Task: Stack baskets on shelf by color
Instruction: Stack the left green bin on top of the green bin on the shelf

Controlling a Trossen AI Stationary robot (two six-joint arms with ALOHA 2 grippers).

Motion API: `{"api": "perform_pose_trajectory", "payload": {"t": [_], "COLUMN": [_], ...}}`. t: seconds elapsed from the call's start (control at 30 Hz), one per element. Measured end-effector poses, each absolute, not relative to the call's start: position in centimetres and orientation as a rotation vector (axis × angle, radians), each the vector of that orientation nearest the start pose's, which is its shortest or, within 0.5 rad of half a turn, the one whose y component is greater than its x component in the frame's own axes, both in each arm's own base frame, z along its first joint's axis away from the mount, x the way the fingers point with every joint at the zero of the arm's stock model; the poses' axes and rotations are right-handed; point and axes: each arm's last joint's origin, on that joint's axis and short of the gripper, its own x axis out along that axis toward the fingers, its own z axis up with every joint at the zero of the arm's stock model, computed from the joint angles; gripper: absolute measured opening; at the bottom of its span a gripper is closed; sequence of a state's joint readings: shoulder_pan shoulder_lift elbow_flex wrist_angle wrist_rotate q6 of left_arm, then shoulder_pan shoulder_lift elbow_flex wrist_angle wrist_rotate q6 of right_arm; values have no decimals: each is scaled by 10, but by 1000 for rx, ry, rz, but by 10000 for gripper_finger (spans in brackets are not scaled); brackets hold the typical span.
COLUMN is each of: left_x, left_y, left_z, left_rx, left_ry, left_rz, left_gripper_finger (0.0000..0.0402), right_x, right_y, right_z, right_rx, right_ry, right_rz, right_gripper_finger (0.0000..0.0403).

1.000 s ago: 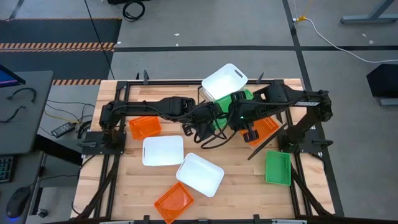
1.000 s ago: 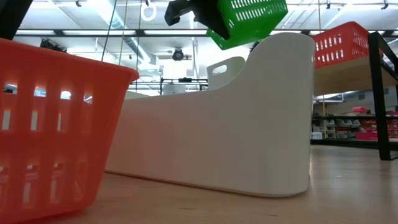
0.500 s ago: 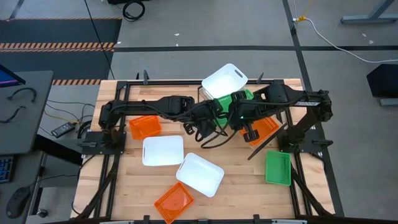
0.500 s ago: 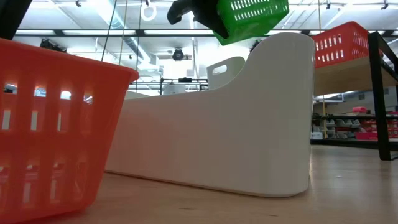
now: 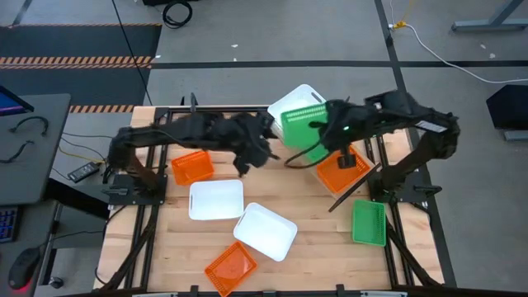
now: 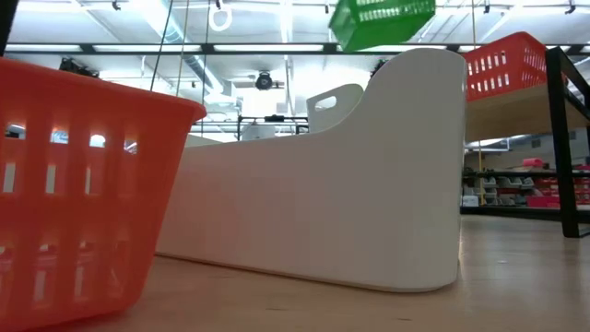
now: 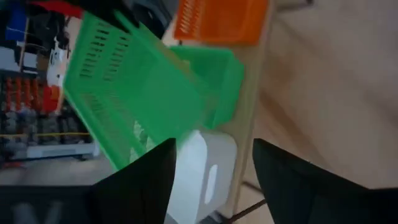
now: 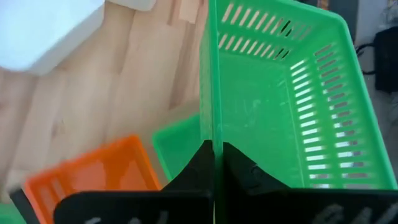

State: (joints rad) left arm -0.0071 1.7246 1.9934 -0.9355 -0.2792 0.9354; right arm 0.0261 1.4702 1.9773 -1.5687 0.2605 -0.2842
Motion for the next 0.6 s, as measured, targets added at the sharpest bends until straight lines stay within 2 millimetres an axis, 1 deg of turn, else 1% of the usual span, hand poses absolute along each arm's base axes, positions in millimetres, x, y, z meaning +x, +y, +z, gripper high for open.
{"api": "perform_pose_trajectory", "payload": {"t": [0.1, 0.23, 0.4, 0.6], "left_x": [339, 325, 322, 320], "left_y": [9, 12, 15, 23], "left_z": [443, 455, 457, 460], "left_rx": [879, 752, 681, 633], "left_ry": [670, 601, 567, 540], "left_rz": [-94, -150, -203, -202], "left_gripper_finger": [215, 197, 175, 163], "right_x": [208, 192, 176, 165], "right_y": [-6, -10, -15, -17], "right_z": [450, 432, 412, 407], "right_rx": [-451, -431, -442, -471], "right_ry": [1094, 1148, 1214, 1197], "right_rz": [-16, 58, 67, 75], "right_gripper_finger": [8, 9, 9, 9]}}
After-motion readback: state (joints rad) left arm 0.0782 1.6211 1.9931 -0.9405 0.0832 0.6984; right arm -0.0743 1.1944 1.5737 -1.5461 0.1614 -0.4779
